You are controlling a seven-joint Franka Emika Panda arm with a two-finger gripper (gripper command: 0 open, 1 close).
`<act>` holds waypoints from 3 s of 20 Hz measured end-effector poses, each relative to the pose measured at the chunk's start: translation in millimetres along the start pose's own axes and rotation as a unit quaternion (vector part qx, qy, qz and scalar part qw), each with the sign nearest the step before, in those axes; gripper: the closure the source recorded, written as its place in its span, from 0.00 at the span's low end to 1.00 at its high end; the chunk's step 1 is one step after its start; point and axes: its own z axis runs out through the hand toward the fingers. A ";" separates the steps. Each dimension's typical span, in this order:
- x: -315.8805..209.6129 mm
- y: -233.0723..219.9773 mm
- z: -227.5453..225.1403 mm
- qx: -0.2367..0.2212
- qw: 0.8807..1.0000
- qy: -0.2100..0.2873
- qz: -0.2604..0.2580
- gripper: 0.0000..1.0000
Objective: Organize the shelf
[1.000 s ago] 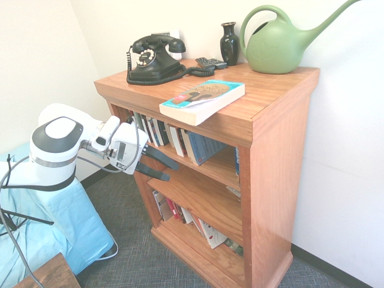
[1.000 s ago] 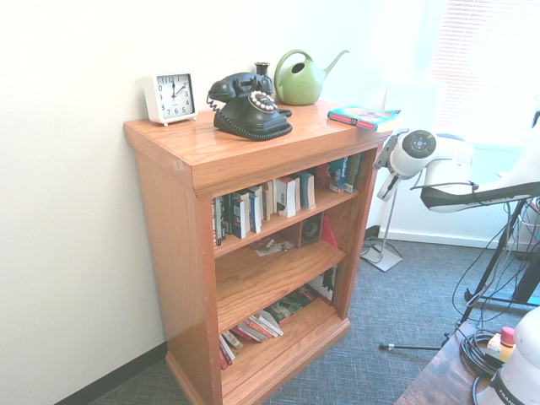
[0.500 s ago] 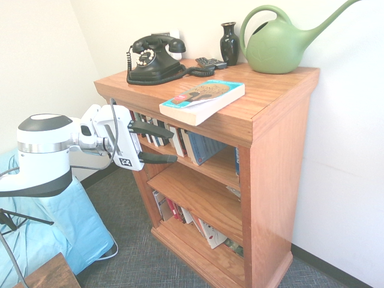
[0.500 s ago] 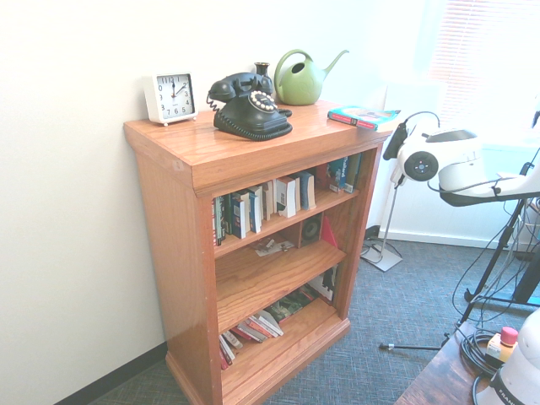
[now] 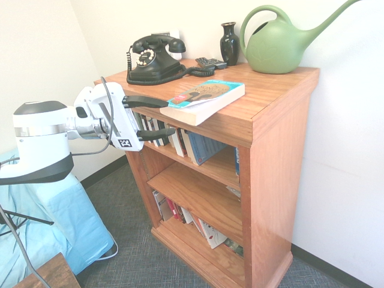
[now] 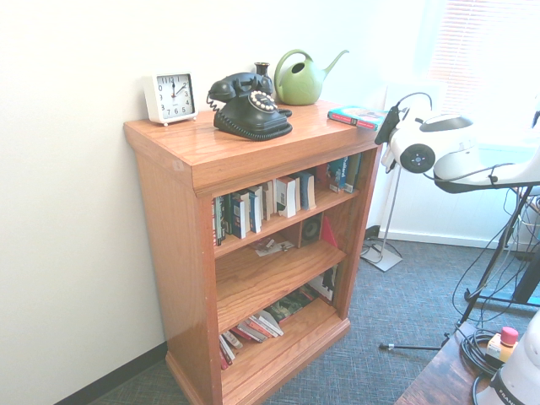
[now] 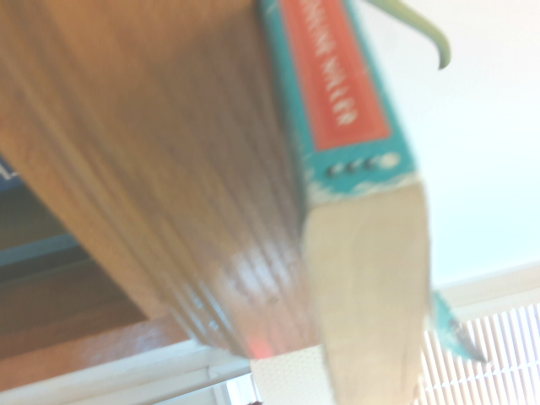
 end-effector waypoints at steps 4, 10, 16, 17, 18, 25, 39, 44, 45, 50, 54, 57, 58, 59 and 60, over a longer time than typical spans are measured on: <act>12.0 -20.3 9.5 0.007 1.000 0.004 -0.004 0.00; 24.8 -45.4 35.1 0.009 1.000 0.005 -0.008 0.00; 19.3 -50.0 53.0 0.004 1.000 -0.003 -0.012 0.00; 16.4 -48.2 55.6 0.006 1.000 -0.005 -0.014 0.00; 13.2 -46.0 58.6 0.008 1.000 -0.006 -0.015 0.00; 0.0 -38.2 65.2 0.018 1.000 0.002 -0.019 1.00; 13.7 -42.0 50.3 0.027 0.999 0.018 -0.013 1.00; 9.2 -36.3 67.5 0.013 1.000 0.009 -0.013 1.00; 8.1 -35.1 72.2 0.010 1.000 0.007 -0.013 1.00; 10.5 -34.5 79.6 0.006 1.000 0.007 -0.012 1.00; 11.8 -35.3 78.1 0.008 1.000 0.007 -0.010 1.00; 15.8 -31.4 73.7 0.011 1.000 -0.001 0.007 1.00; 18.0 -27.8 69.8 0.012 1.000 -0.005 0.016 1.00; 20.8 -23.1 64.0 0.013 1.000 -0.011 0.026 1.00; 24.7 -16.8 57.0 0.014 0.999 -0.015 0.035 1.00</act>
